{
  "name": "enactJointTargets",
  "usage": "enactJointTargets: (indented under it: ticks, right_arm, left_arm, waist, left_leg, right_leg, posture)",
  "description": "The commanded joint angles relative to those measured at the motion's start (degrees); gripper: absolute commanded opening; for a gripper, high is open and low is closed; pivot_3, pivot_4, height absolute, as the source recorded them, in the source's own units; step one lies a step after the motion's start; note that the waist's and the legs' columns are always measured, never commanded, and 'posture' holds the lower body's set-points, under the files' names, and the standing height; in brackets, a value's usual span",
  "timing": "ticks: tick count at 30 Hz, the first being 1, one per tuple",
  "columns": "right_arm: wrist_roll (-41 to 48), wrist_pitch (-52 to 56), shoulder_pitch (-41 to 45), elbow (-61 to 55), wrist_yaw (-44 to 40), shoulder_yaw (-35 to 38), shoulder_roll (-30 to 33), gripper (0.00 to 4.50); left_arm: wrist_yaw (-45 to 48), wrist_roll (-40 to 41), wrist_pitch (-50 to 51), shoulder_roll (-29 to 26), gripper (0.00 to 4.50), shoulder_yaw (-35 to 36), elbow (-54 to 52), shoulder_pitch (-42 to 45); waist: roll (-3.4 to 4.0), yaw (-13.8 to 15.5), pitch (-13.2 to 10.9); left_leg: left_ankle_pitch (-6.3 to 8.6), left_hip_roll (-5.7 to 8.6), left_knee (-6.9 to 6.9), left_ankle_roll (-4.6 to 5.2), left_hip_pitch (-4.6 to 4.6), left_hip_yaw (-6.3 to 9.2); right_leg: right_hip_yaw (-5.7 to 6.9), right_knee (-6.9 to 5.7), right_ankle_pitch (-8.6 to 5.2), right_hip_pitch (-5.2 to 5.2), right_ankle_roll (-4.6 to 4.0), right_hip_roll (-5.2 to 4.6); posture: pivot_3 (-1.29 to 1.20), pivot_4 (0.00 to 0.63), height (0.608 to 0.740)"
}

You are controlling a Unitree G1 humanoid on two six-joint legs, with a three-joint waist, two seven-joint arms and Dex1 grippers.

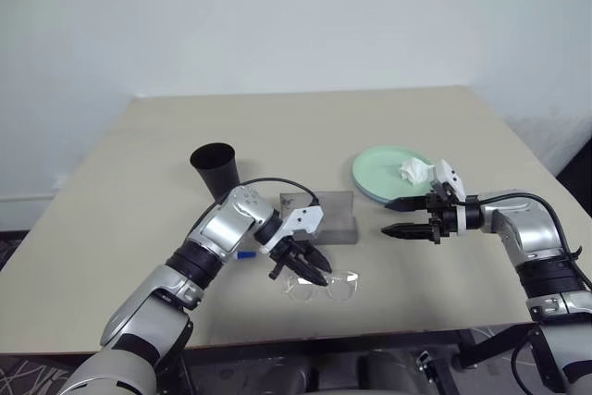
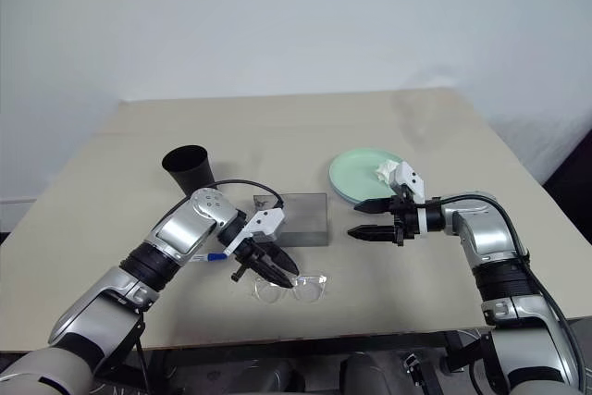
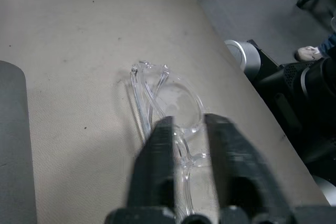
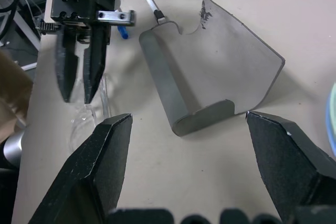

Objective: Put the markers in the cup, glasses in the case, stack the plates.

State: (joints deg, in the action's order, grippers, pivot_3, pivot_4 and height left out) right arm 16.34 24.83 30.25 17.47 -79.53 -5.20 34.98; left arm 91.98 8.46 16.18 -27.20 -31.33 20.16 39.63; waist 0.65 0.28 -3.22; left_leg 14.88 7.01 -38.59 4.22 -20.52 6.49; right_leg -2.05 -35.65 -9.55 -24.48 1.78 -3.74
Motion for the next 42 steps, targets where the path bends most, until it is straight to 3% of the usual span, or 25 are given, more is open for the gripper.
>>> enactJointTargets:
  ticks: [1, 22, 25, 30, 42]
  right_arm:
    - [1.5, -0.8, 0.2, -1.8, 0.5, 1.2, 0.3, 3.76]
    - [1.9, -2.2, 0.1, -0.5, 1.7, 0.9, -0.1, 3.76]
    - [1.6, -2.6, 0.3, -0.1, 1.8, 0.9, 0.0, 3.76]
    - [1.4, -3.0, 0.4, 0.4, 2.0, 0.7, -0.1, 3.76]
    - [0.9, -4.1, 1.3, 1.7, 2.7, 0.4, -0.4, 3.76]
  left_arm:
    - [0.5, -1.0, -0.9, -0.4, 2.19, 0.5, -0.2, 1.9]
    - [-1.7, -7.0, -5.8, 3.2, 2.19, 0.5, 5.2, 1.6]
    - [-1.8, -7.2, -6.0, 3.5, 1.60, 0.6, 5.4, 1.6]
    - [-1.3, -7.5, -6.0, 3.3, 0.09, 0.8, 5.2, 1.6]
    - [-0.3, -6.6, -5.0, 2.8, 0.01, 1.6, 4.1, 1.6]
  waist:
    - [0.00, 0.0, 0.0]
    - [-0.02, 0.0, 0.0]
    - [-0.02, 0.0, 0.0]
    - [-0.01, 0.1, 0.0]
    - [-0.01, 0.0, 0.0]
  left_leg:
    - [0.00, 0.00, -0.01, 0.00, -0.01, 0.00]
    - [-0.01, 0.00, -0.04, 0.02, -0.01, 0.01]
    - [-0.02, 0.00, -0.06, 0.04, 0.00, 0.01]
    - [-0.04, 0.00, -0.08, 0.07, 0.02, 0.00]
    - [-0.06, 0.01, -0.17, 0.10, 0.00, 0.01]
  right_leg:
    - [0.00, 0.00, 0.00, 0.00, 0.00, 0.00]
    - [0.01, -0.01, 0.00, 0.02, 0.00, 0.00]
    - [0.01, -0.01, 0.00, 0.03, 0.01, 0.00]
    - [0.02, 0.00, 0.00, 0.10, 0.01, -0.01]
    - [0.04, -0.01, -0.01, 0.13, 0.04, -0.02]
  posture:
    - [0.00, 0.000, 0.740]
    - [0.00, 0.000, 0.740]
    - [0.00, 0.000, 0.740]
    - [0.00, 0.000, 0.740]
    - [0.00, 0.000, 0.740]
